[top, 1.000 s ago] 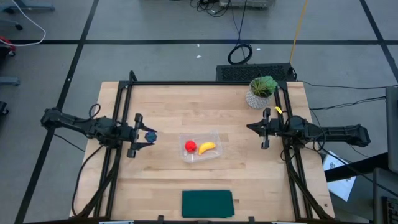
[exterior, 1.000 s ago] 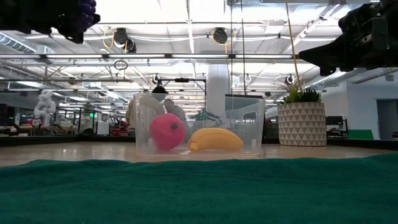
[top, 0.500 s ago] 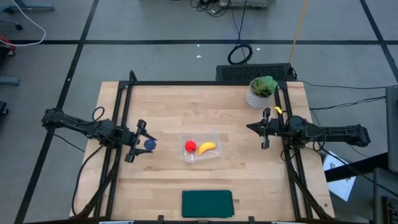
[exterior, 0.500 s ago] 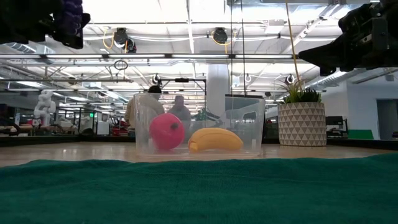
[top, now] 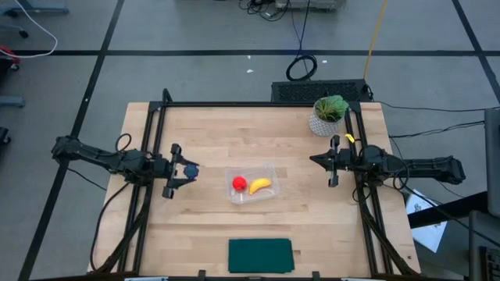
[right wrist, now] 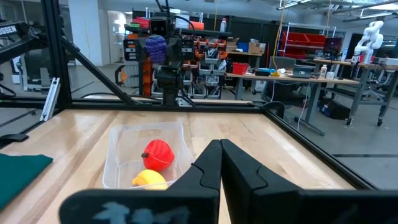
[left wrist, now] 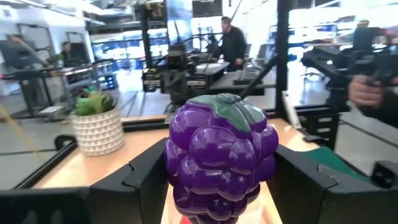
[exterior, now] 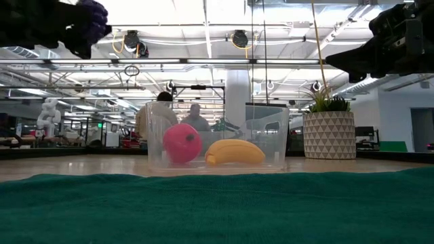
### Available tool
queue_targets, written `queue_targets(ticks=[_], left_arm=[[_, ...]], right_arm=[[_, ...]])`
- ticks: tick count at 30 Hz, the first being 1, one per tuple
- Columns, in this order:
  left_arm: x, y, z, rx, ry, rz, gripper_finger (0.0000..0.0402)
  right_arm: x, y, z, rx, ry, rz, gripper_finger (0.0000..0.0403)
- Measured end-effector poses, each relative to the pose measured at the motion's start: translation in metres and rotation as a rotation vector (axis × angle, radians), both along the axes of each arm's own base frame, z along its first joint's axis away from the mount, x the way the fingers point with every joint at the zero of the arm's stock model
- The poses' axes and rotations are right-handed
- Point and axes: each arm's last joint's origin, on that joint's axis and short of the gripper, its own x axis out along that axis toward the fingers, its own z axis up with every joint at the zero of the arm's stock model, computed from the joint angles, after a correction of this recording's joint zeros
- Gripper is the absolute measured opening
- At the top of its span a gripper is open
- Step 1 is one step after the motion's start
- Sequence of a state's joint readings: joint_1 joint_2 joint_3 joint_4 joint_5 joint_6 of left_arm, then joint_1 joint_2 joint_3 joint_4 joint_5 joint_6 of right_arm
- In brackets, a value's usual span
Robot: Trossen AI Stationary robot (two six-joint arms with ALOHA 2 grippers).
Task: Pick and placing Produce into tupperware
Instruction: Put the purple grapes into the transparent bin
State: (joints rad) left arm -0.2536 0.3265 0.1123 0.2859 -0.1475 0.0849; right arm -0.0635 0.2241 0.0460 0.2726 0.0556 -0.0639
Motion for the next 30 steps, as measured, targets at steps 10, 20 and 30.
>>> queue_targets(ticks=[10,20,30], left_arm=[[0.011,-0.002,0.006,-0.027,-0.041,0.022,0.023],[0.035,0.001,0.018,-0.074,0.067,0.001,0.023],[0.064,0.007,0.029,-0.081,0.164,-0.067,0.023]], right_arm=[[0.0,0.0,0.0,0.0,0.0,0.0,0.0],[0.0,0.0,0.0,0.001,0.0,0.0,0.0],[0.0,0.0,0.0,0.019,-0.002,0.001,0.0]])
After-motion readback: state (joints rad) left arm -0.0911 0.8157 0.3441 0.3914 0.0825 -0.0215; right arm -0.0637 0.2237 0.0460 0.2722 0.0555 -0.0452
